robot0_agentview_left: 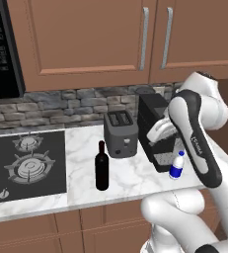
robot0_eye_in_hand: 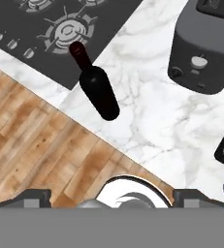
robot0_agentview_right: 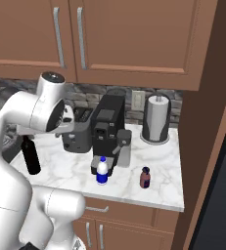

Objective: Place the drinks on the dining counter in a tight cluster.

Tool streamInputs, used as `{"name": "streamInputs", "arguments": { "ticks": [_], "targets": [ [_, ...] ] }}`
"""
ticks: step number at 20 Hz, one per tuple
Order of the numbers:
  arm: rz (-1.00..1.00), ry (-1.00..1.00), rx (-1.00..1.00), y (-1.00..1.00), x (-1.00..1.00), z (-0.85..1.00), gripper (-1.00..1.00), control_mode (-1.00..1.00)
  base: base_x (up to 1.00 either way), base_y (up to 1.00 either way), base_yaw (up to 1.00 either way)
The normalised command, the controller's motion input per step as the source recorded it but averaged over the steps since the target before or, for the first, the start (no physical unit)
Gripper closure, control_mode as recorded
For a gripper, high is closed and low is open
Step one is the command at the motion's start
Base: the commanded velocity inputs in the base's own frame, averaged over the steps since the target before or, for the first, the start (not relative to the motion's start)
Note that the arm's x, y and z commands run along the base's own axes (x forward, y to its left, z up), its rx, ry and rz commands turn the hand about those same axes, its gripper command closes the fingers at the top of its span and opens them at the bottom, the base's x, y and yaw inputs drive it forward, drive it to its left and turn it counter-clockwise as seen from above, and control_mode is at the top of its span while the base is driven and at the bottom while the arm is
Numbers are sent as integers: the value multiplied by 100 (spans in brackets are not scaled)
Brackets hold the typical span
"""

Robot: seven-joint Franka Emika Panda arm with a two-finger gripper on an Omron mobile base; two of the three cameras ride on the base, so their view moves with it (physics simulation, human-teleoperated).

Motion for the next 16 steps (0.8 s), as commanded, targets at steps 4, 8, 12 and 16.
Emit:
{"name": "streamInputs", "arguments": {
  "ticks": [4,8,12,16],
  "targets": [
    [42,-5,8,11,-14,-15,-100,-100,0,0,0],
    [26,-21,11,18,-5,-27,-100,-100,0,0,0],
    [9,-23,20,12,-4,-21,-100,-100,0,0,0],
    [0,-37,15,18,-11,-14,-100,-100,0,0,0]
  ]
}}
